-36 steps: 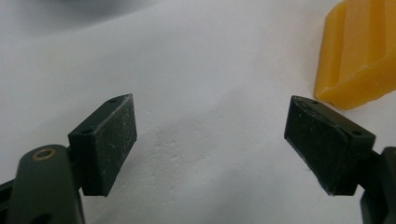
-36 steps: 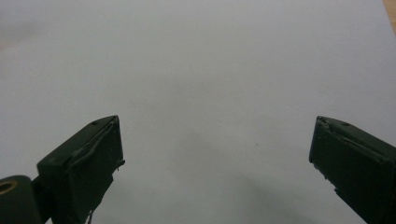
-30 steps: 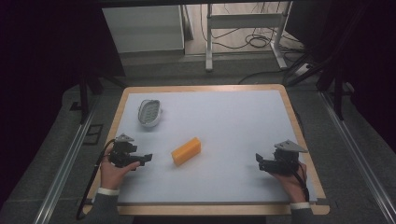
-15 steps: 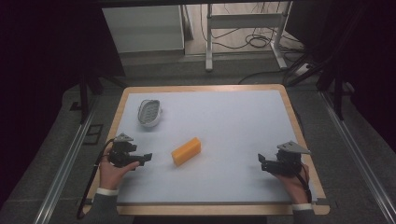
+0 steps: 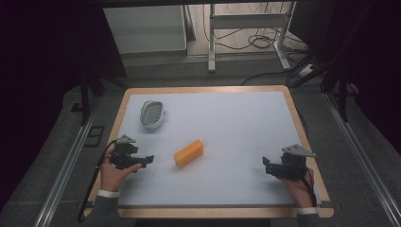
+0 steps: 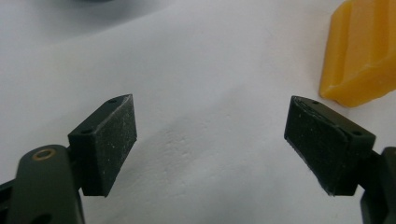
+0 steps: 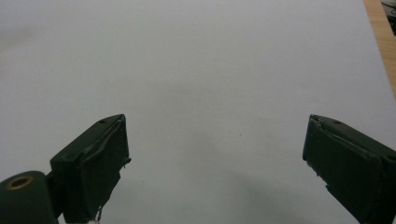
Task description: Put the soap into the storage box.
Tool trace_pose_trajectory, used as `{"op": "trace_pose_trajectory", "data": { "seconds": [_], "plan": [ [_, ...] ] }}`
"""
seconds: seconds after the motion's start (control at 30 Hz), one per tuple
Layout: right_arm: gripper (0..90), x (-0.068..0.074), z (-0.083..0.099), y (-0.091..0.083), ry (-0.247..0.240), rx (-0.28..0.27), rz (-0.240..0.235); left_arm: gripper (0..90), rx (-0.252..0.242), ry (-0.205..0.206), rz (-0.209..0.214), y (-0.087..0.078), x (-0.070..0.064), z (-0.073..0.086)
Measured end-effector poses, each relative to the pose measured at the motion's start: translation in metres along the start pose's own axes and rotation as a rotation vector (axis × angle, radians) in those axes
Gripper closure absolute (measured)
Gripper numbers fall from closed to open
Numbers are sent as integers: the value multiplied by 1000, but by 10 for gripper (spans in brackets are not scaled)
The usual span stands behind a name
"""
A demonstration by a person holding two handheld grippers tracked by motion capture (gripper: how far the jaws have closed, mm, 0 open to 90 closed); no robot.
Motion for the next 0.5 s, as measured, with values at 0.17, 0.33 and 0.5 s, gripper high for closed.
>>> {"op": "trace_pose_trajectory", "data": {
  "seconds": [0.17, 0.33, 0.5],
  "plan": [
    [71, 4, -1, 1, 6, 1, -17, 171, 6, 17, 0, -10, 1, -7],
    [73, 3, 0, 1, 13, 6, -11, 172, -14, 10, 28, -23, -2, -18],
    [78, 3, 0, 1, 13, 14, -7, 172, -13, 41, 37, -31, -7, -26]
  ]
}}
Point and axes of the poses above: each handheld gripper's, and its own axes: y roughly forward along the jaws, z roughly out of its underside, x roughly to its left, the point moved 2 cm from there along y, roughly forward along the jaws, and after that the axes turned 3 degrees about x, right-handed, at the moved point
